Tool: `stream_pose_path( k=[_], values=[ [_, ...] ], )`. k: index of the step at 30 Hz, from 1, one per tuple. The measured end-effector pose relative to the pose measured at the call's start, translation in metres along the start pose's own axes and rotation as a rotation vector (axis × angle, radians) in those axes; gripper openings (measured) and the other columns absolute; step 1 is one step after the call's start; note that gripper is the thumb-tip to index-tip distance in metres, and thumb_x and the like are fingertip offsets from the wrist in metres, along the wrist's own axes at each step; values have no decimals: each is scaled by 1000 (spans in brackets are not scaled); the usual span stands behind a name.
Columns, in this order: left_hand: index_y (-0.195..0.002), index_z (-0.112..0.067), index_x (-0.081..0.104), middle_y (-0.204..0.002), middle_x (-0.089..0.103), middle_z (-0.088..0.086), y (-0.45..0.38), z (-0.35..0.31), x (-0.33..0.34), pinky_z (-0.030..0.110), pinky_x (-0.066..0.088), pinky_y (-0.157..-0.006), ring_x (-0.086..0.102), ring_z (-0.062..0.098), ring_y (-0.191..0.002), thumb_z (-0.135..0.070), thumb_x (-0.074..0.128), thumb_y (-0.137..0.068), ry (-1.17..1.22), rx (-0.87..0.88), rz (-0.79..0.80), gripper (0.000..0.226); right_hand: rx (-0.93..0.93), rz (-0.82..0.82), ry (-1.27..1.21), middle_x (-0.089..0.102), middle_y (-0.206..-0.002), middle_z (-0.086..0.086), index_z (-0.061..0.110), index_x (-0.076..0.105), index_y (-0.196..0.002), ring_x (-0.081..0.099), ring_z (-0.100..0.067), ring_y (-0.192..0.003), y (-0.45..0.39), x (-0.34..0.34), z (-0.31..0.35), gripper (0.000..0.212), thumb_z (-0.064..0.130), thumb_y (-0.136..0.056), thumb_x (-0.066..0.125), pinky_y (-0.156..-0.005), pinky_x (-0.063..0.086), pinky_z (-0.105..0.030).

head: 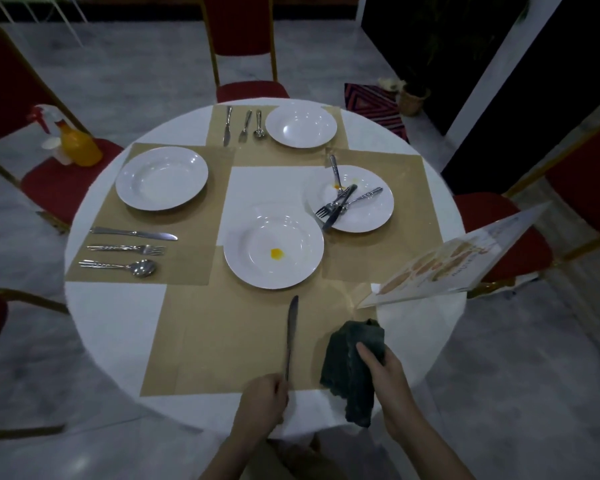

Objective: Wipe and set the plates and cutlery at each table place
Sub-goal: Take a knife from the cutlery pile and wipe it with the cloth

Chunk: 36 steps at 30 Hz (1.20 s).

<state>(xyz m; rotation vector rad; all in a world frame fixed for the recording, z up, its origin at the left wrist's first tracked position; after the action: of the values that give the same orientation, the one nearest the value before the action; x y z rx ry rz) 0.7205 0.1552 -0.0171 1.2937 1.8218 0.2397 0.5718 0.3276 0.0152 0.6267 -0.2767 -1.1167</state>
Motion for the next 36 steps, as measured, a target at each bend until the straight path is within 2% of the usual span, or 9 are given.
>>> stream_pose_path(
  k=[2,5,11,13,15,19,26,31,36],
  values=[
    [-79,-12,56,-69,60,3,-13,-11,6,29,51,-54,52,10,-47,-23,38,-101,-86,55,56,31,-14,21,11,67,-116,-3,16,59,-123,63,-20,-106,2,1,-1,31,28,-95,60,-98,51,-43],
    [-89,-6,59,-79,68,15,-29,-28,15,32,53,-52,59,22,-51,-19,41,-99,-165,123,189,24,-37,63,32,67,-114,0,18,59,-122,63,-15,-104,5,9,1,28,27,-95,60,-93,52,-34],
    [-103,5,59,-99,69,23,-47,-36,25,38,54,-68,68,37,-86,-6,50,-93,-427,125,296,18,-59,93,43,67,-115,0,18,58,-122,62,-14,-105,2,15,6,28,27,-96,59,-90,52,-29],
    [-101,2,60,-99,69,21,-48,-35,22,38,54,-70,67,36,-88,-13,49,-94,-426,91,242,20,-50,89,22,66,-115,1,19,58,-121,62,-13,-105,2,13,5,27,27,-96,59,-87,52,-26],
    [-96,-4,61,-94,68,15,-49,-40,7,37,53,-73,66,31,-85,-29,50,-95,-404,67,56,27,-42,87,10,66,-114,2,21,57,-120,62,-12,-104,3,11,2,25,27,-96,59,-83,51,-23],
    [-92,-13,54,-83,55,2,-44,-52,-10,28,41,-62,53,17,-73,-45,57,-90,-382,96,-227,33,-42,75,18,66,-117,1,21,57,-123,62,-14,-106,1,8,-2,29,29,-95,59,-89,51,-28],
    [-87,-9,54,-84,56,5,-45,-54,-5,31,48,-66,53,18,-72,-17,53,-92,-325,122,-270,9,-14,52,-92,67,-116,-1,17,59,-125,63,-16,-105,-1,5,0,30,28,-96,58,-83,51,-25],
    [-80,-14,53,-77,52,0,-40,-53,-11,27,42,-60,49,15,-67,-28,60,-90,-272,132,-274,18,-7,46,-109,68,-115,0,18,59,-124,64,-14,-103,-4,11,1,30,28,-96,58,-75,52,-21],
    [-78,-15,56,-70,57,-1,-30,-45,-37,24,39,-59,53,14,-64,-31,55,-94,-203,201,-259,23,-16,74,-112,66,-118,-2,19,58,-126,62,-18,-107,-11,29,15,31,28,-96,58,-84,53,-31]
  ],
)
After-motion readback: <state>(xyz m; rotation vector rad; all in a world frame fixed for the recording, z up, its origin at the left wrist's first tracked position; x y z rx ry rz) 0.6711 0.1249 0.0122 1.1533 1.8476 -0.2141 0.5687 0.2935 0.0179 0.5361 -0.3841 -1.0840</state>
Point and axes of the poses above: each hand's wrist, its own y-axis away from the middle knuckle, its own x-axis out of the palm, z = x × y, the point moved 10 cm from there along -y, towards the middle knuckle
